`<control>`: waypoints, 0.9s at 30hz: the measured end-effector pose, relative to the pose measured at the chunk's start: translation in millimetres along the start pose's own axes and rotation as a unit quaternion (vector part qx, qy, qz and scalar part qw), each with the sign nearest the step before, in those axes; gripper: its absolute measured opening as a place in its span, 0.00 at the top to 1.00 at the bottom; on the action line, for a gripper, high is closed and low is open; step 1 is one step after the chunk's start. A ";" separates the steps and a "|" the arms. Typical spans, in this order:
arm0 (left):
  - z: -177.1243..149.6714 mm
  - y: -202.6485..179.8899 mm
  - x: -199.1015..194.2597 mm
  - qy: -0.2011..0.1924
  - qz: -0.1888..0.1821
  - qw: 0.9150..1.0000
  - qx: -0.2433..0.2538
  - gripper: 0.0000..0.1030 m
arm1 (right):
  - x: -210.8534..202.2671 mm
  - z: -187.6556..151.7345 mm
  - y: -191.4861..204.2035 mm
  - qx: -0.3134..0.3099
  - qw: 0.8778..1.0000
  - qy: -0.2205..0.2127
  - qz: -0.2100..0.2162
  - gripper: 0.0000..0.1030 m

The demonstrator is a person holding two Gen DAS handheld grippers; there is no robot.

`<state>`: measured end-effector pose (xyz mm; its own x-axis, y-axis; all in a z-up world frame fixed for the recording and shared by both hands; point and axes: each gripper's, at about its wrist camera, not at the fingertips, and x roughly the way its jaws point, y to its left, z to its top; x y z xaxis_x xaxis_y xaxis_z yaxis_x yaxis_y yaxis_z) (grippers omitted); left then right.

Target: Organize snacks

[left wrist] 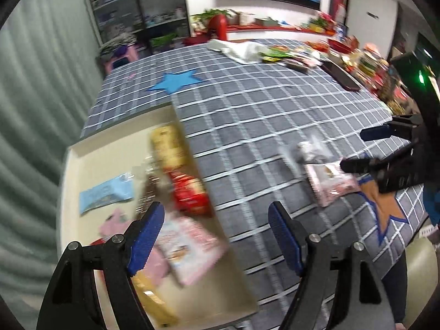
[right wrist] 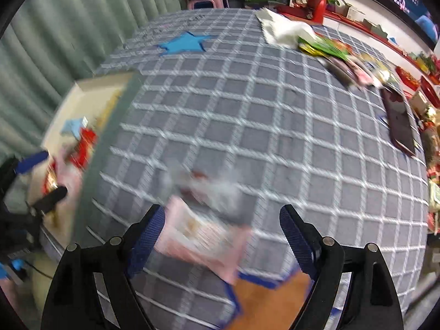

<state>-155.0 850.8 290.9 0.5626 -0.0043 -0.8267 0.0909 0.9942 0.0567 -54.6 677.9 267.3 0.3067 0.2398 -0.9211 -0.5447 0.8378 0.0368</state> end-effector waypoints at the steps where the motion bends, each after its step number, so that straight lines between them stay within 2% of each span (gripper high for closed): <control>1: 2.5 -5.4 1.5 0.001 -0.002 1.000 0.005 0.21 | 0.7 -6.5 -0.1 -0.017 1.000 0.000 -0.009 0.16; 4: 8.6 -18.4 4.3 0.004 0.000 1.000 0.019 0.21 | 2.3 -18.0 10.3 -0.070 0.997 -0.006 -0.016 0.16; 7: 9.9 -19.1 3.4 0.008 0.006 1.000 0.022 0.21 | 9.5 -18.5 26.6 -0.120 0.993 -0.014 -0.001 0.16; 11: 9.5 -9.7 0.4 0.016 0.002 1.000 0.015 0.21 | 28.5 -14.8 42.5 -0.162 0.986 -0.006 0.031 0.16; 14: 12.1 -7.9 -0.3 0.020 0.004 1.000 0.022 0.21 | 42.8 -12.3 48.2 -0.173 0.984 0.005 0.040 0.16; 18: 24.2 -22.9 5.2 0.018 -0.009 0.998 0.059 0.21 | 39.1 -11.0 30.9 -0.141 0.989 -0.003 0.036 0.30; 23: 43.7 -54.0 24.3 0.014 -0.035 0.992 0.119 0.21 | 29.0 -23.9 -25.2 -0.051 0.999 0.004 0.010 0.34; 27: 63.5 -77.5 53.7 0.011 -0.035 0.981 0.188 0.21 | 18.9 -42.7 -62.8 -0.004 1.000 0.007 -0.012 0.34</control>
<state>-79.6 766.6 277.6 0.5263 -0.0654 -0.8478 0.4283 0.8817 0.1978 -48.0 608.9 231.0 0.3092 0.2127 -0.9269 -0.5433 0.8395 0.0114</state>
